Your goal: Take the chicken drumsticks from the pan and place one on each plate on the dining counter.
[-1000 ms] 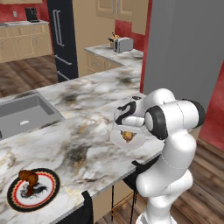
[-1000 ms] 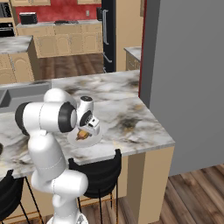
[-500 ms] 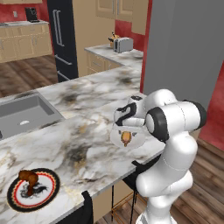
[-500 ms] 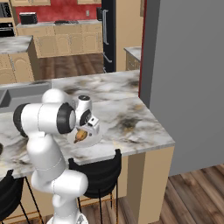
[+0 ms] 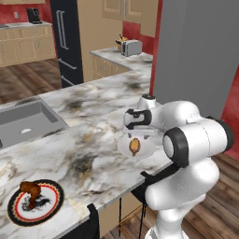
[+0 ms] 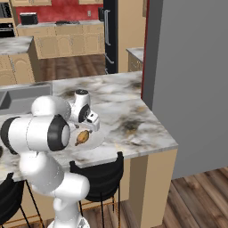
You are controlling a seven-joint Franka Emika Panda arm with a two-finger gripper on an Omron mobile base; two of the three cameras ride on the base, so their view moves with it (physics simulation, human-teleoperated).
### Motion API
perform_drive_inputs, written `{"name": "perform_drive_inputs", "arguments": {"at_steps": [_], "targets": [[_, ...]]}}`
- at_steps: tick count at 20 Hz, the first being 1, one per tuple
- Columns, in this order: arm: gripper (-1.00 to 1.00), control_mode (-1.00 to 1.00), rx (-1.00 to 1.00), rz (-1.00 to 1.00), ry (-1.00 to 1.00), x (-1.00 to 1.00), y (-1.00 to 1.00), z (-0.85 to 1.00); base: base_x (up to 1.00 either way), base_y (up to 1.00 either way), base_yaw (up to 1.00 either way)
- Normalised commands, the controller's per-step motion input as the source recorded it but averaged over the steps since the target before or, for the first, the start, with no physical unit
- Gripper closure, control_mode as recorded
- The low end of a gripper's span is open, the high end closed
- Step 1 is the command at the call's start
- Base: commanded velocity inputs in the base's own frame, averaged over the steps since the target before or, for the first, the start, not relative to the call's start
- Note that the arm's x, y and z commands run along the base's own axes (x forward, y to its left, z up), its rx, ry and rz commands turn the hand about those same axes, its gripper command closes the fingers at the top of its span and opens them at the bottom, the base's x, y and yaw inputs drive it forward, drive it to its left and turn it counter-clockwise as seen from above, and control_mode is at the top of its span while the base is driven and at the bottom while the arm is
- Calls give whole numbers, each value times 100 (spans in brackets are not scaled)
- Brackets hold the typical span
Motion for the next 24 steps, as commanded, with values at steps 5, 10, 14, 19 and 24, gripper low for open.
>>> {"name": "perform_drive_inputs", "arguments": {"at_steps": [5, 10, 14, 19, 24], "targets": [[-100, -100, 0, 3, -21, -84, -19, 41, 0, 0, 0], [-100, -100, 0, 3, -23, -87, -13, 37, 0, 0, 0], [-100, -100, 0, 3, -29, -91, -11, 43, 0, 0, 0], [-100, -100, 0, 3, -6, -81, -5, 47, 0, 0, 0], [-100, -100, -1, 1, 2, -78, -5, 44, 0, 0, 0]]}}
